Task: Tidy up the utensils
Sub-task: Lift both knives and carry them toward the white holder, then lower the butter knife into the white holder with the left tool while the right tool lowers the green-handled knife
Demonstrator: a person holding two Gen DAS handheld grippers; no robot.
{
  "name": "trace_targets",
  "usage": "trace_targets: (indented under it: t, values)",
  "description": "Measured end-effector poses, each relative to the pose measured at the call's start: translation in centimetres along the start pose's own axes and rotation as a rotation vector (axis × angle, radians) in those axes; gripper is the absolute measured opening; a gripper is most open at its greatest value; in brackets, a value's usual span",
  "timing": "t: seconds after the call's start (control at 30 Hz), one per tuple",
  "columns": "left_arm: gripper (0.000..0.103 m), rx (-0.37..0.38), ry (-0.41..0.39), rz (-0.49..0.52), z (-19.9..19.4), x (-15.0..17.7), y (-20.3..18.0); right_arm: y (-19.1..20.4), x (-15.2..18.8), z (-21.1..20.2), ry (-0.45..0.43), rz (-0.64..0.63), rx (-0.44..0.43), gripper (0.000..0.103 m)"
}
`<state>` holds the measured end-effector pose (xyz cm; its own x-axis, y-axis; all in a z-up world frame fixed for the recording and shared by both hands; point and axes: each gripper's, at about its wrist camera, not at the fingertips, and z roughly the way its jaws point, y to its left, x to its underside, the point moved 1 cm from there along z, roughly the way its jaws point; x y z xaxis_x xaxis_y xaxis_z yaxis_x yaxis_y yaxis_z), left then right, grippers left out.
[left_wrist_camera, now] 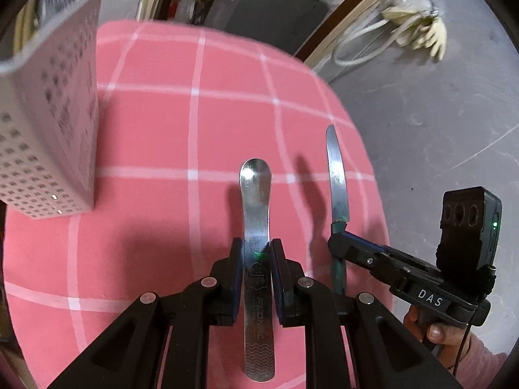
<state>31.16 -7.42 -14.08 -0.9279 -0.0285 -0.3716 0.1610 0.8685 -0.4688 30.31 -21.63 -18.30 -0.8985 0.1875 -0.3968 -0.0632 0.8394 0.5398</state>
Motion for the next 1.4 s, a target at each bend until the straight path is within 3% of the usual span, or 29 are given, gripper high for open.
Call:
trace_targets:
  t: [0.33, 0.77, 1.4]
  values:
    - [0.015, 0.003, -0.209, 0.016, -5.7, -1.8, -0.5, 2.5, -2.7, -3.6, -0.171, -0.11, -0.018, 0.012]
    - [0.015, -0.026, -0.366, 0.083, -12.9, -5.5, -2.3, 7.8, -8.2, -8.1, -0.321, -0.244, -0.1, 0.012]
    - [0.015, -0.057, -0.552, 0.017, -19.3, -7.3, 0.9, 12.8, -11.7, -8.4, -0.385, -0.319, -0.183, 0.012]
